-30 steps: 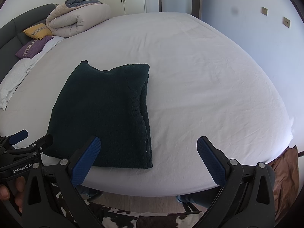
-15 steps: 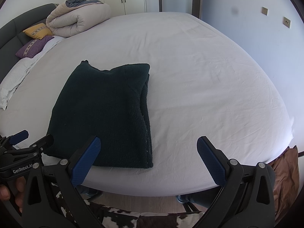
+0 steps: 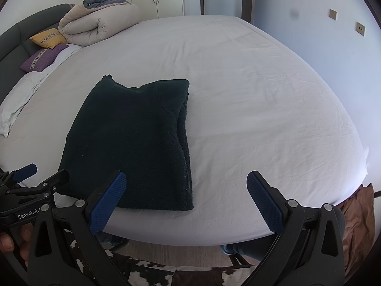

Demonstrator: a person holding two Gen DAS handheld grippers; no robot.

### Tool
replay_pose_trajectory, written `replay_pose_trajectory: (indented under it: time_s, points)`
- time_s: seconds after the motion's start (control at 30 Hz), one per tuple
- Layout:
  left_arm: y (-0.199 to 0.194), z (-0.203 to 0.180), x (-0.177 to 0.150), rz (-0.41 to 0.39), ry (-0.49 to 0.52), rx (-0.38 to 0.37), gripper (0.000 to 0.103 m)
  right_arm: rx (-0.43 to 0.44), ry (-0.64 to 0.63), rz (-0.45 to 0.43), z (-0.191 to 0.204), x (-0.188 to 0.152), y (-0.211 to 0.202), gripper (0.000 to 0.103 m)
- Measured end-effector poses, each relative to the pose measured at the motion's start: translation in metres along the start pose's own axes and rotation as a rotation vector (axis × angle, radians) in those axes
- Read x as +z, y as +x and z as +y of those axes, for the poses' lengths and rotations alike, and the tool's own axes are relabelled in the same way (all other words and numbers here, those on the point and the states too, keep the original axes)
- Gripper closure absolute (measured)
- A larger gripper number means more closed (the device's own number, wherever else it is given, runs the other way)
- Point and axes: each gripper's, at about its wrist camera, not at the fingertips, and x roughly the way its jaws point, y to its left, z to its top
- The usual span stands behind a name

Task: Fold small clothes

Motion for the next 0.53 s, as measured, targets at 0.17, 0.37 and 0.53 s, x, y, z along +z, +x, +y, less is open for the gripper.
replay_pose_trajectory:
  time_s: [0.17, 0.37, 0.53]
  points:
    - [0.0001, 0.0001, -0.0001, 0.002, 0.004, 0.000, 0.000, 0.002, -0.002, 0.002, 0.0005, 0.0002, 0.0006, 0.000]
    - [0.0010, 0.0000, -0.0016, 0.006, 0.008, -0.003, 0.000, 0.001, 0.000, 0.005, 0.0008, 0.0000, 0.0013, 0.000]
    - [0.0008, -0.0002, -0.0006, 0.003, 0.010, 0.002, 0.000, 0.000, 0.002, 0.007, -0.0005, 0.0000, 0.0049, 0.000]
